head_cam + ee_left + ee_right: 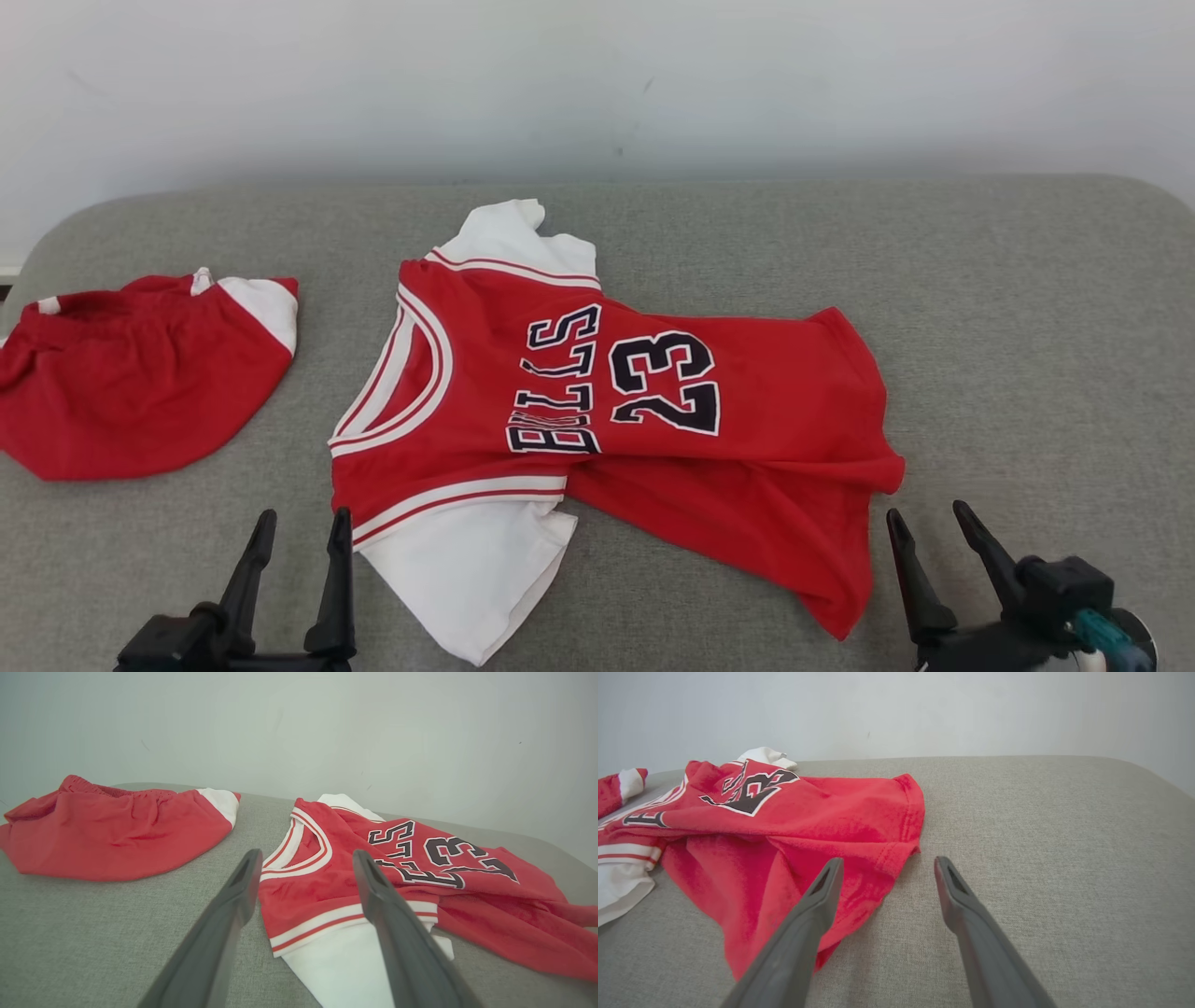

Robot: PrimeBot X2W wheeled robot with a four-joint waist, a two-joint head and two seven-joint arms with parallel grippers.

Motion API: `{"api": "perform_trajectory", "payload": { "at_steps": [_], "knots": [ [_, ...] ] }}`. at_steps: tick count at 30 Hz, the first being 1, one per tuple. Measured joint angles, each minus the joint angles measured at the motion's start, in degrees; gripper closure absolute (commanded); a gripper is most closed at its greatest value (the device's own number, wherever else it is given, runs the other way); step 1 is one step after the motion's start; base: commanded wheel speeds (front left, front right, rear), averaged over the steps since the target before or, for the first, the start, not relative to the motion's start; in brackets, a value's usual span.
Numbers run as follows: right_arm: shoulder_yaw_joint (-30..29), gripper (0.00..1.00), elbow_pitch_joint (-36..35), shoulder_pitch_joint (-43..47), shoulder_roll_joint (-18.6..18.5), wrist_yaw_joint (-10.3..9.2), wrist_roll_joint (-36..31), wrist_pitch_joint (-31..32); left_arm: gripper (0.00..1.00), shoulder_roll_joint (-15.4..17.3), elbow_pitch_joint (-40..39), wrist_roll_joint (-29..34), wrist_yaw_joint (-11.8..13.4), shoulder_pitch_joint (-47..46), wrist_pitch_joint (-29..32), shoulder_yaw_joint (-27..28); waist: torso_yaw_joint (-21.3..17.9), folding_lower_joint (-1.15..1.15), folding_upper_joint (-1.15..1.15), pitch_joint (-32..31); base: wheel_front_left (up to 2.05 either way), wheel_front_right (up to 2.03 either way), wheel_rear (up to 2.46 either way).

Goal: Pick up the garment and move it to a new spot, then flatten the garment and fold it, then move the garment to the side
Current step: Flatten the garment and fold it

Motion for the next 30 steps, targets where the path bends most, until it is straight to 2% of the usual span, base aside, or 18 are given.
{"api": "perform_trajectory", "payload": {
  "at_steps": [14,17,18,23,30],
  "knots": [
    [2.36,0.0,16.11,-7.71,1.27,0.0,1.71,3.55,0.0,-0.21,0.43,-0.03,0.0,-1.47,0.0,-0.6,3.71,0.01,0.01,2.37,0.0,0.0,0.0],
    [3.21,0.96,17.98,-8.63,1.36,0.0,2.58,2.81,0.0,-0.22,0.46,-0.04,0.0,-1.47,0.0,-0.37,4.26,0.0,0.0,2.44,0.0,0.0,0.0],
    [3.59,1.0,18.33,-8.82,1.27,0.0,2.75,2.03,0.0,-0.23,0.47,-0.04,0.0,-1.46,0.0,-0.32,4.3,0.0,0.0,2.37,0.0,0.0,0.0],
    [4.75,1.0,19.35,-9.96,0.78,0.0,3.54,-0.11,0.0,-0.3,0.58,-0.03,0.0,-1.2,0.0,0.05,4.04,0.0,0.0,1.94,0.0,0.0,0.0],
    [5.66,1.0,18.51,-15.85,-3.28,0.0,4.65,-1.67,0.0,-0.63,0.7,-0.03,0.0,-1.24,0.0,-0.21,3.33,0.0,0.0,1.54,0.0,0.0,0.0]
  ]
}}
